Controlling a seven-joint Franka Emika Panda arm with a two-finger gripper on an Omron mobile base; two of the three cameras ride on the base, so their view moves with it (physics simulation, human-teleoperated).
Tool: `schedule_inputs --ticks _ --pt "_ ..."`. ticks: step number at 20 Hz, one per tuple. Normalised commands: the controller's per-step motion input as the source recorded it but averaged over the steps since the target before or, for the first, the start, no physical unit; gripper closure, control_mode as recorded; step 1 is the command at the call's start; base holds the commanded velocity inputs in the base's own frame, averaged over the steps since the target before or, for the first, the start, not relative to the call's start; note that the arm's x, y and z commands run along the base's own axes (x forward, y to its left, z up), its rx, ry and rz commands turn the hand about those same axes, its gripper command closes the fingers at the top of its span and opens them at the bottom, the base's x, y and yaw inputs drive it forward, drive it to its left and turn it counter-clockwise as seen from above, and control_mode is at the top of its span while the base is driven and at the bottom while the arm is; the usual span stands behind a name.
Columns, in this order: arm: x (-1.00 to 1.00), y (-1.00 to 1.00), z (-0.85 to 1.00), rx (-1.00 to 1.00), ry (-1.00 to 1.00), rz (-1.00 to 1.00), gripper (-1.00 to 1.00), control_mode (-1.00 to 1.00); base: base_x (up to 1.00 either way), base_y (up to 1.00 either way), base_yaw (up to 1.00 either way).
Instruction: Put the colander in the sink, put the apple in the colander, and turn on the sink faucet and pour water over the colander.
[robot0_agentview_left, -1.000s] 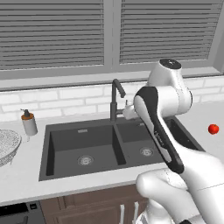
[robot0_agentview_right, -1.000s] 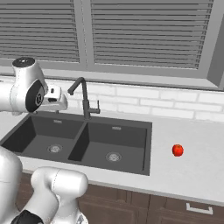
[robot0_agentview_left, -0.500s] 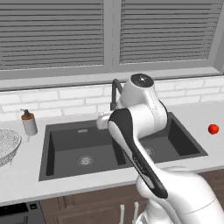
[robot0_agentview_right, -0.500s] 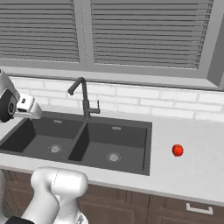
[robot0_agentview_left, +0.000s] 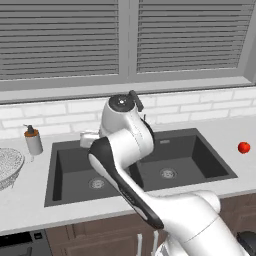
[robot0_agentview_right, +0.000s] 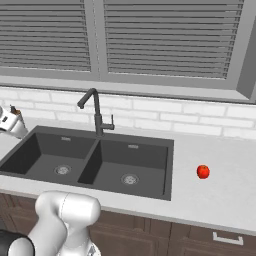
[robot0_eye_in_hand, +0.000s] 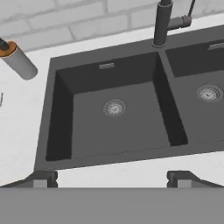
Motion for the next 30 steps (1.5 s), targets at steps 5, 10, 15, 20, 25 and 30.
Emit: schedule_inputs --ticks 5,10,15,20,25,30 --pt "0.32 0.66 -0.13 0.36 0.02 -0.25 -1.00 -1.00 0.00 0.00 0.00" --pt "0.18 0.59 -0.17 0.36 0.16 -0.11 -1.00 -1.00 0.00 0.00 0.00" --pt "0.10 0.59 -0.12 0.19 0.20 0.00 -1.00 -1.00 0.00 0.00 0.00" --pt "0.02 0.64 0.00 0.01 0.15 0.04 -1.00 -1.00 0.00 0.00 0.00" --pt "0.11 0.66 -0.03 0.00 0.17 0.02 -1.00 -1.00 0.00 0.00 0.00" --pt "0.32 0.71 -0.06 0.00 0.03 0.00 -1.00 -1.00 0.00 0.00 0.00"
